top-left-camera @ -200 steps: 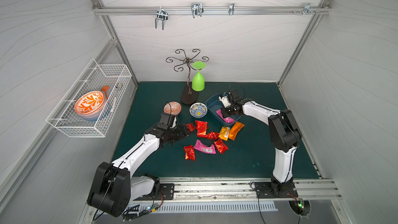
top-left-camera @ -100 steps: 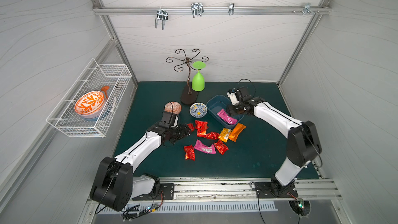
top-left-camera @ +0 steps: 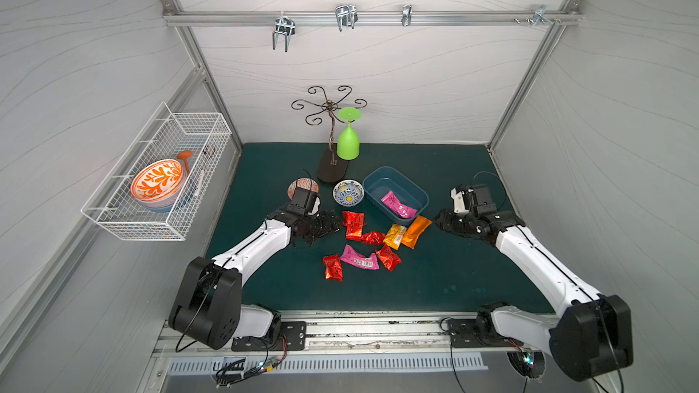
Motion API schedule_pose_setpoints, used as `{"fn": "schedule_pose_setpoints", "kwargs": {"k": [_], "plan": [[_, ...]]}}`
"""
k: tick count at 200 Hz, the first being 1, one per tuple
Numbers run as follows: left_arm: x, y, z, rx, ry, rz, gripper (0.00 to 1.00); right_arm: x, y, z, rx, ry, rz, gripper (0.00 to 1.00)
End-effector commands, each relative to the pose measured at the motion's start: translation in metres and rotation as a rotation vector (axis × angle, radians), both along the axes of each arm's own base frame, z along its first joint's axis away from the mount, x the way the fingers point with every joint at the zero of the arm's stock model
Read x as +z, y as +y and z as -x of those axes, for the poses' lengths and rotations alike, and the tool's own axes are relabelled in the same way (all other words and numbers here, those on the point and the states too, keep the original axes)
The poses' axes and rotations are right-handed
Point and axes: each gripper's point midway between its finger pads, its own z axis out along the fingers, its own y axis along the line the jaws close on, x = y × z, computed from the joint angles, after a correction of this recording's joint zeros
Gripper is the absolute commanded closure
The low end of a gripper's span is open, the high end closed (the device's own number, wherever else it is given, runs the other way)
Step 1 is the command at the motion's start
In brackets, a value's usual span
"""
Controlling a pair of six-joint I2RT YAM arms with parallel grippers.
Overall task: Put the tea bags into the storage box
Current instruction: Pick up the tea bag from the center of the board.
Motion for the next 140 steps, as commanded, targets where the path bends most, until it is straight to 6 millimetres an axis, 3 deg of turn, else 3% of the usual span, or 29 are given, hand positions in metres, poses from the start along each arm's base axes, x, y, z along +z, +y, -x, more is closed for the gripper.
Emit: {"fn": "schedule_pose_setpoints", "kwargs": {"k": [1, 52, 115, 140], "plan": [[0.014, -0.010, -0.012, -0.029, -0.039, 0.015, 0.16, -0.009, 0.015, 0.008, -0.053, 0.061, -0.187, 0.51], [0.017, -0.008, -0.008, -0.013, -0.050, 0.009, 0.16, -0.040, 0.037, -0.001, -0.120, 0.123, -0.386, 0.56], [0.010, 0.003, 0.005, 0.003, -0.050, -0.022, 0.16, -0.061, 0.047, -0.026, -0.142, 0.162, -0.391, 0.57], [0.011, 0.005, 0.006, 0.004, -0.057, -0.032, 0.16, -0.070, 0.049, -0.033, -0.148, 0.175, -0.387, 0.65]]}}
